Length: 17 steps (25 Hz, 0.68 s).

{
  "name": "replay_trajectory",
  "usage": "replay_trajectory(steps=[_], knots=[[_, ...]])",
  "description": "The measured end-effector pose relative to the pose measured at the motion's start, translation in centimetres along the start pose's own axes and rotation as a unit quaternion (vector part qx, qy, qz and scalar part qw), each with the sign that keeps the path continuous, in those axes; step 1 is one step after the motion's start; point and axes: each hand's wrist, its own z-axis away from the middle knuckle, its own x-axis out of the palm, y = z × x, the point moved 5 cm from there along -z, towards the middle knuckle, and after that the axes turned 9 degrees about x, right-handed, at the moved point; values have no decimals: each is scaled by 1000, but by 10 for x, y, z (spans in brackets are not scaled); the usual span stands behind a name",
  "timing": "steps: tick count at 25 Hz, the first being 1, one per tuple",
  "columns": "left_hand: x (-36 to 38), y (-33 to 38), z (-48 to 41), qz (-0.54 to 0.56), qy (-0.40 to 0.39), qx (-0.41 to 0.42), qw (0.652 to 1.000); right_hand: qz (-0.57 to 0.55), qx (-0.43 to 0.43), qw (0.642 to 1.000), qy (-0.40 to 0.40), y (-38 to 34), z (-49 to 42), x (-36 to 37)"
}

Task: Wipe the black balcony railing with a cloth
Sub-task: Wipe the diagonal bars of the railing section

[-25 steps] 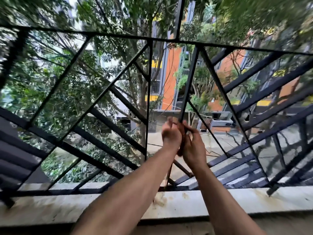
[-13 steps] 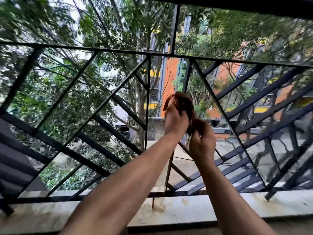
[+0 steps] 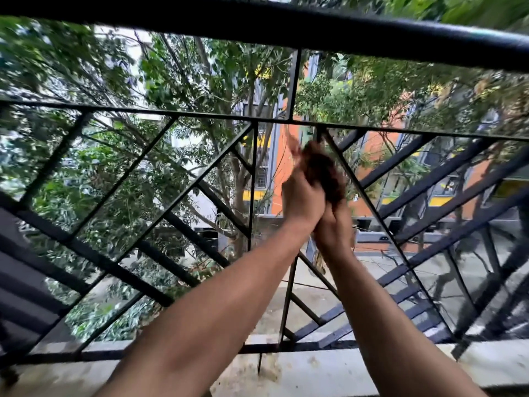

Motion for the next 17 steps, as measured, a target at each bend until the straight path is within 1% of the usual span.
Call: replay_trajectory(steps=[2,3,5,6,8,9,10,11,12,13,14,15,16,17], knots=[[-4,-10,10,-11,-46,-8,999,11,-5,1000,-17,10,12,6],[-8,-1,-1,-5,-60,-10,998,28,-5,999,-24,12,16,10],[-17,24,-29,44,-35,-18,998,60,-17,998,-31,3,20,18],[-22,39,-39,45,-13,-5,999,46,-20,999,-19,-8,17,19],[-31,55,-34,1,33,31,999,-65,-22,998,8,-33,8,18],[-33,57,-31,-7,40,37,998,-116,-31,993,15,-46,7,18],[-37,54,-30,-3,51,19,999,-156,-31,987,5,-57,11,21],[-44,53,-31,4,68,-13,998,-204,-13,979,-9,-63,12,23],[-49,53,-40,10,80,-57,995,-275,41,960,-22,-76,13,25],[-57,58,-42,13,76,-88,993,-343,118,931,-31,-85,18,27],[-61,65,-42,12,48,-107,993,-389,178,903,-37,-92,20,26],[-63,71,-44,23,-1,-116,993,-422,214,879,-52,-106,18,25],[-63,78,-45,64,-60,-135,987,-410,228,881,-59,-128,13,22],[-61,85,-46,125,-120,-159,972,-357,235,903,-40,-144,4,16]])
